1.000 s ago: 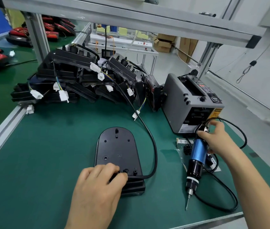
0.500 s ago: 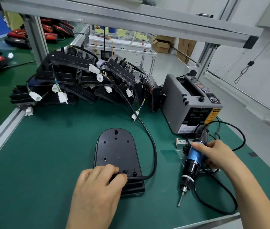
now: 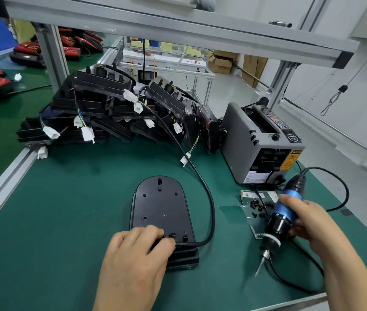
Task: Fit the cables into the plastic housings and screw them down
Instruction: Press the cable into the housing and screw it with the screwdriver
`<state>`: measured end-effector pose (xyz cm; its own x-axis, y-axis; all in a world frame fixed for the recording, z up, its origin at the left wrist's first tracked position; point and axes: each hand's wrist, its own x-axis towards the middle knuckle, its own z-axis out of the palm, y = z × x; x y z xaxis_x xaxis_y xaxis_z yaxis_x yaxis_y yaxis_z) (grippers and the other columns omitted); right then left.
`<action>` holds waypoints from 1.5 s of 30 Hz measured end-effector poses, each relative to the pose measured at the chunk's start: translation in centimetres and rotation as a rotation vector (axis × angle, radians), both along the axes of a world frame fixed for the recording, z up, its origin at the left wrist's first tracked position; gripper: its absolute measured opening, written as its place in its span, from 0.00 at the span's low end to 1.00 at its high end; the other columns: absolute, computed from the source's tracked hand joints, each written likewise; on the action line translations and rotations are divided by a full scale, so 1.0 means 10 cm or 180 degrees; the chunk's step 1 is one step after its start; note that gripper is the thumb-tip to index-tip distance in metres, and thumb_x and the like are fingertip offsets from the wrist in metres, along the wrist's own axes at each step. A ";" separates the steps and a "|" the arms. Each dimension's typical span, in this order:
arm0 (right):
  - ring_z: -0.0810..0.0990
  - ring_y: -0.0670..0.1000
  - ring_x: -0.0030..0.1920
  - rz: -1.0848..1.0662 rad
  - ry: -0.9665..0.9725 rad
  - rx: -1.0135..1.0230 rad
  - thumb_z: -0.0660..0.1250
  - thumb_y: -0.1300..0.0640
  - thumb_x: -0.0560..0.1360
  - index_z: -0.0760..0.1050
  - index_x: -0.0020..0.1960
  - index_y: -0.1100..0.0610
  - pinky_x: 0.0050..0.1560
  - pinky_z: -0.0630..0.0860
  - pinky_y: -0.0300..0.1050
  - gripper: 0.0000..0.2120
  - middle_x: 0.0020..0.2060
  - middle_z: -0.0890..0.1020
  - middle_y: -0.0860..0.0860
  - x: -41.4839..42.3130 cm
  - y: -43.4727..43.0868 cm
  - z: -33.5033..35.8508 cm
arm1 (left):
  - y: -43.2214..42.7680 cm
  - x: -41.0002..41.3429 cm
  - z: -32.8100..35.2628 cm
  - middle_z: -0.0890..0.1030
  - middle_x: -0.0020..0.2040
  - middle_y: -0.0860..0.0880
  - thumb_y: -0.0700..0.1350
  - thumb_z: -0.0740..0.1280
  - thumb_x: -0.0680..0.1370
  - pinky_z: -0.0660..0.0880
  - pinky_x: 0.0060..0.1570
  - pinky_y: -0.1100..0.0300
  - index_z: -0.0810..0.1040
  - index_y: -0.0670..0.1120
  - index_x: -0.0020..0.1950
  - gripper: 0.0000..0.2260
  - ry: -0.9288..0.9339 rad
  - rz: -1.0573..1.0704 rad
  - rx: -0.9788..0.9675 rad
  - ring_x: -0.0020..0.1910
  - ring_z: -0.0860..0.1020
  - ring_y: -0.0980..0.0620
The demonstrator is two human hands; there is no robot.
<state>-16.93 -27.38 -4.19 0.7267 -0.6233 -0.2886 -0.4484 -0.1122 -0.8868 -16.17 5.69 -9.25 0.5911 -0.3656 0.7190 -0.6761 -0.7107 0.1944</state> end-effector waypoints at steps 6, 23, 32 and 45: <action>0.80 0.49 0.30 -0.0595 -0.1295 0.1229 0.66 0.51 0.74 0.72 0.50 0.54 0.39 0.77 0.50 0.08 0.39 0.78 0.53 0.02 0.01 0.10 | 0.00 0.00 -0.01 0.79 0.41 0.51 0.43 0.66 0.70 0.66 0.43 0.57 0.73 0.53 0.45 0.07 0.0001 -0.0023 -0.0050 0.42 0.73 0.52; 0.80 0.50 0.31 -0.0757 -0.1602 0.1577 0.62 0.53 0.76 0.70 0.49 0.54 0.39 0.77 0.45 0.05 0.40 0.82 0.57 0.27 0.27 -0.05 | 0.00 -0.03 0.01 0.78 0.41 0.52 0.40 0.73 0.65 0.66 0.43 0.57 0.73 0.53 0.45 0.14 0.0095 -0.0009 -0.0034 0.42 0.73 0.52; 0.81 0.48 0.27 -0.0694 -0.1574 0.1176 0.63 0.51 0.75 0.71 0.49 0.54 0.35 0.74 0.45 0.07 0.39 0.75 0.52 0.26 0.33 -0.03 | 0.00 -0.03 0.02 0.78 0.41 0.52 0.40 0.73 0.65 0.65 0.43 0.58 0.78 0.51 0.41 0.09 0.0109 0.0030 0.0005 0.42 0.73 0.52; 0.76 0.48 0.28 -0.0258 -0.2469 0.1947 0.65 0.47 0.74 0.71 0.53 0.56 0.30 0.76 0.38 0.15 0.43 0.84 0.55 0.28 0.74 0.34 | -0.01 -0.02 0.03 0.77 0.41 0.53 0.41 0.74 0.65 0.66 0.43 0.58 0.75 0.52 0.43 0.12 0.0156 0.0029 -0.0010 0.41 0.73 0.52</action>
<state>-14.13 -19.99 -0.80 0.8122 -0.5820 -0.0397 0.2948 0.4683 -0.8329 -16.38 5.59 -8.97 0.6291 -0.3579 0.6901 -0.6591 -0.7162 0.2294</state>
